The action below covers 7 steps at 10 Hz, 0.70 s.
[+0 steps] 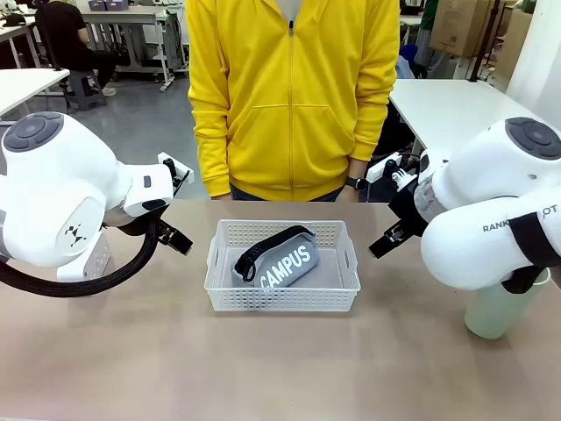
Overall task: Efficiently arrange items inside the basket to fit them all.
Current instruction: Pick up the Digital clock and place it inside the Organizing basket.
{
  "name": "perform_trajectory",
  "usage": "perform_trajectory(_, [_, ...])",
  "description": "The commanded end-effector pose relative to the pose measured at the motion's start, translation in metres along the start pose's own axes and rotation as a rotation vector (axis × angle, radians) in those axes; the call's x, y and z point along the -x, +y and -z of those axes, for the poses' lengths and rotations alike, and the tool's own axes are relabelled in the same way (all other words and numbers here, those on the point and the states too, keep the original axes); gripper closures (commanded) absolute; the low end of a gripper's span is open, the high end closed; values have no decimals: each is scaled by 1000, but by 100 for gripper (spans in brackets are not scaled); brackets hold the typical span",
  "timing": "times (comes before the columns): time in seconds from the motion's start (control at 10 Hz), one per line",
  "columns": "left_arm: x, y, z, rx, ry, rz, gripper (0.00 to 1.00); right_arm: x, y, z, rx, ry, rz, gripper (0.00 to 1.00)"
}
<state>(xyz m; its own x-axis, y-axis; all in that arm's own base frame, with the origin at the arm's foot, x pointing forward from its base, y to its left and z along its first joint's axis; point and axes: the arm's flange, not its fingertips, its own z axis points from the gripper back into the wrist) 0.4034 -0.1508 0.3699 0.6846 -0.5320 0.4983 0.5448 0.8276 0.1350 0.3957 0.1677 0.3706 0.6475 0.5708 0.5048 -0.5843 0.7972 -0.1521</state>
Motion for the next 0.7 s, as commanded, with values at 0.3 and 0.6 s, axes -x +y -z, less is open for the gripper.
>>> perform_trajectory(0.3, [0, 0, 0, 0, 0, 1, 0, 0, 0, 0, 0, 0, 1, 0])
perform_trajectory(0.6, [0, 0, 0, 0, 0, 1, 0, 0, 0, 0, 0, 0, 0, 0])
